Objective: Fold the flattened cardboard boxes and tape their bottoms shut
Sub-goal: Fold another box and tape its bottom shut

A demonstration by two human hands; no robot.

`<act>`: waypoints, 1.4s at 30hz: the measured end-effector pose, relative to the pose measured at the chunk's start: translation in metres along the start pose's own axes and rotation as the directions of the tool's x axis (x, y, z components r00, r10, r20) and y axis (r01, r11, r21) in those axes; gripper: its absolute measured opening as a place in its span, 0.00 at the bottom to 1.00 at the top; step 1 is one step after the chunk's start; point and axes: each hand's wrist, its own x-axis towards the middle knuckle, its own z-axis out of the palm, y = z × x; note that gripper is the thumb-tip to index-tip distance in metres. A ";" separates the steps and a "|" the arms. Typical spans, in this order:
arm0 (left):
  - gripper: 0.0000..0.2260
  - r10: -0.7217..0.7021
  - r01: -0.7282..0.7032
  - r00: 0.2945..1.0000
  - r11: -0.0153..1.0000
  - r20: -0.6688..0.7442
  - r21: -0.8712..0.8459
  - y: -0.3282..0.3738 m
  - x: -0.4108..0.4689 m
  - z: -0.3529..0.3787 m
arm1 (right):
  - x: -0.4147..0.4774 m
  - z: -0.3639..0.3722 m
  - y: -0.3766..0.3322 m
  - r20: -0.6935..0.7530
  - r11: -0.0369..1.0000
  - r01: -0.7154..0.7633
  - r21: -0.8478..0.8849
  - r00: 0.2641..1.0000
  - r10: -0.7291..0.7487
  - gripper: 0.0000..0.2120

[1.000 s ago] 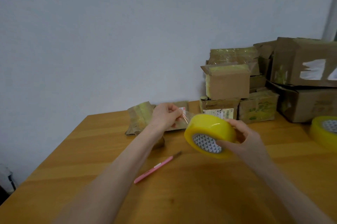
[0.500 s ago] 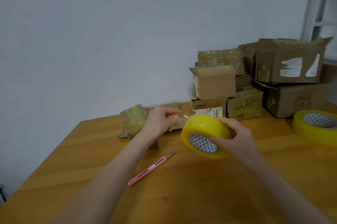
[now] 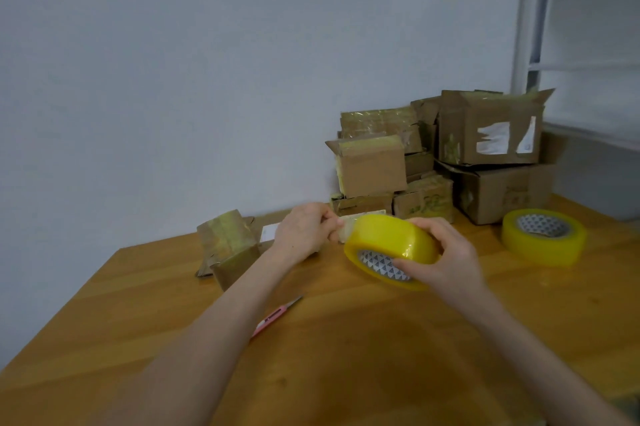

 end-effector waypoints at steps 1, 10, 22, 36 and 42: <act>0.12 -0.002 0.001 1.000 1.000 -0.007 -0.025 0.001 0.001 0.002 | 0.001 -0.001 0.001 -0.001 1.000 0.012 -0.021 1.000 -0.012 0.29; 0.15 -0.161 0.126 0.966 0.976 -0.200 -0.177 -0.045 -0.004 -0.019 | 0.004 -0.019 0.022 -0.071 0.988 -0.011 -0.155 0.997 0.000 0.26; 0.11 -0.056 0.082 0.879 0.996 -0.474 0.034 -0.115 -0.012 -0.037 | 0.003 0.030 0.038 0.388 0.752 0.059 -0.657 0.881 0.270 0.30; 0.23 -0.366 0.366 0.931 0.929 -0.005 0.056 -0.231 0.024 -0.051 | 0.018 0.249 -0.126 0.579 0.973 0.094 -0.212 0.814 0.047 0.41; 0.23 -0.430 0.432 0.902 0.900 -0.047 0.059 -0.230 -0.003 -0.038 | 0.061 0.260 -0.092 0.388 0.940 -0.341 0.005 0.867 0.313 0.34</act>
